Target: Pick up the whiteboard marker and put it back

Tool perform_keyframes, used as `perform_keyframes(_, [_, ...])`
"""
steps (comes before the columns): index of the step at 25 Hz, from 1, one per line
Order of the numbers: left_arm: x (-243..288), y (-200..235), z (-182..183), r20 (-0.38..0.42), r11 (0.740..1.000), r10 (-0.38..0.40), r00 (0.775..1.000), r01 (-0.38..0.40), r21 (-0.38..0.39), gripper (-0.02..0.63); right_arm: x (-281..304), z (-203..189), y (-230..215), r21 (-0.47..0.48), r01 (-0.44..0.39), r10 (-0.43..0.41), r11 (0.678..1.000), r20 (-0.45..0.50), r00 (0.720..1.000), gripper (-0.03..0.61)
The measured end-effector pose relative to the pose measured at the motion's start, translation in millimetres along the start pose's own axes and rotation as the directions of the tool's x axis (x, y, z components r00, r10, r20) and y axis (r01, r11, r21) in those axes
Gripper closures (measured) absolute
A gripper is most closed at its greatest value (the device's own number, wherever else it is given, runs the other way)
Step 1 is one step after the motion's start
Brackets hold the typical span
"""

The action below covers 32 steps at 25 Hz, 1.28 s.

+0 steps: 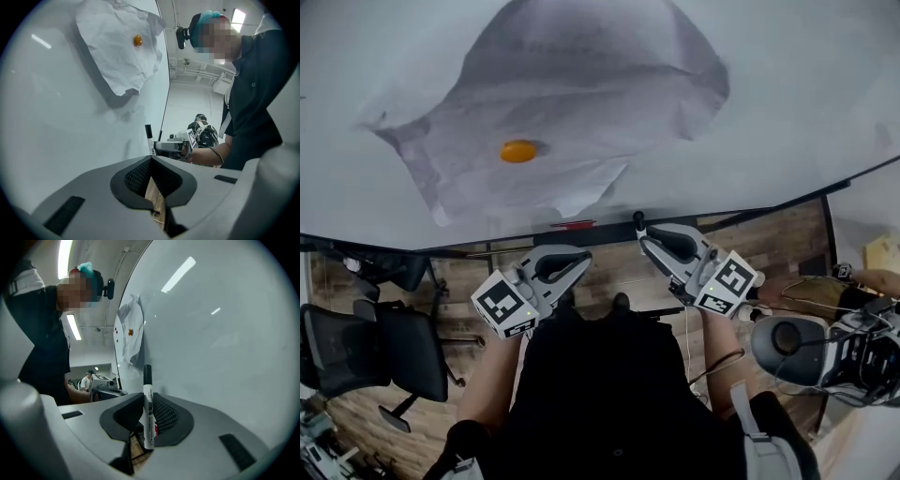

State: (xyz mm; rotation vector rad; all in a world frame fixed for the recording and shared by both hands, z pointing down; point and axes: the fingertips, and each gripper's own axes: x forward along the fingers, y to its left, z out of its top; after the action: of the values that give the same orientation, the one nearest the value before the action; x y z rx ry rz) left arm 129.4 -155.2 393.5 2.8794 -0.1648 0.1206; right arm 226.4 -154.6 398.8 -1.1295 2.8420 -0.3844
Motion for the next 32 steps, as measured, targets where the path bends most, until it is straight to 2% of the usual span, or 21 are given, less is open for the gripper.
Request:
perform_keyframes(6, [-8, 9, -5, 0.002, 0.999, 0.04, 0.999, -0.04, -0.026, 0.601, 24, -12, -2, -0.112, -0.038, 0.025, 0.993, -0.117, 0.993, 0.506])
perform_keyframes(12, [-16, 17, -15, -0.001, 0.996, 0.074, 0.997, -0.074, -0.053, 0.601, 41, -39, -5, -0.239, -0.064, -0.002, 0.969, -0.267, 0.964, 0.506])
perform_keyframes(18, [-45, 34, -11, 0.031, 0.99, 0.105, 0.994, -0.101, -0.099, 0.601, 72, -64, -4, -0.341, -0.086, -0.067, 0.936, -0.412, 0.909, 0.506])
perform_keyframes(21, [-58, 24, -9, 0.038, 0.989, 0.117, 0.992, -0.112, -0.101, 0.601, 70, -73, 8, -0.417, -0.106, -0.114, 0.903, -0.47, 0.876, 0.506])
perform_keyframes(27, [-55, 35, -19, 0.027, 0.98, 0.156, 0.987, -0.151, -0.129, 0.601, 74, -110, -10, -0.5, -0.182, -0.148, 0.847, -0.55, 0.822, 0.506])
perform_keyframes(32, [-74, 16, -19, 0.036, 0.977, 0.169, 0.985, -0.162, -0.139, 0.601, 72, -127, 4, -0.545, -0.219, -0.182, 0.809, -0.587, 0.789, 0.506])
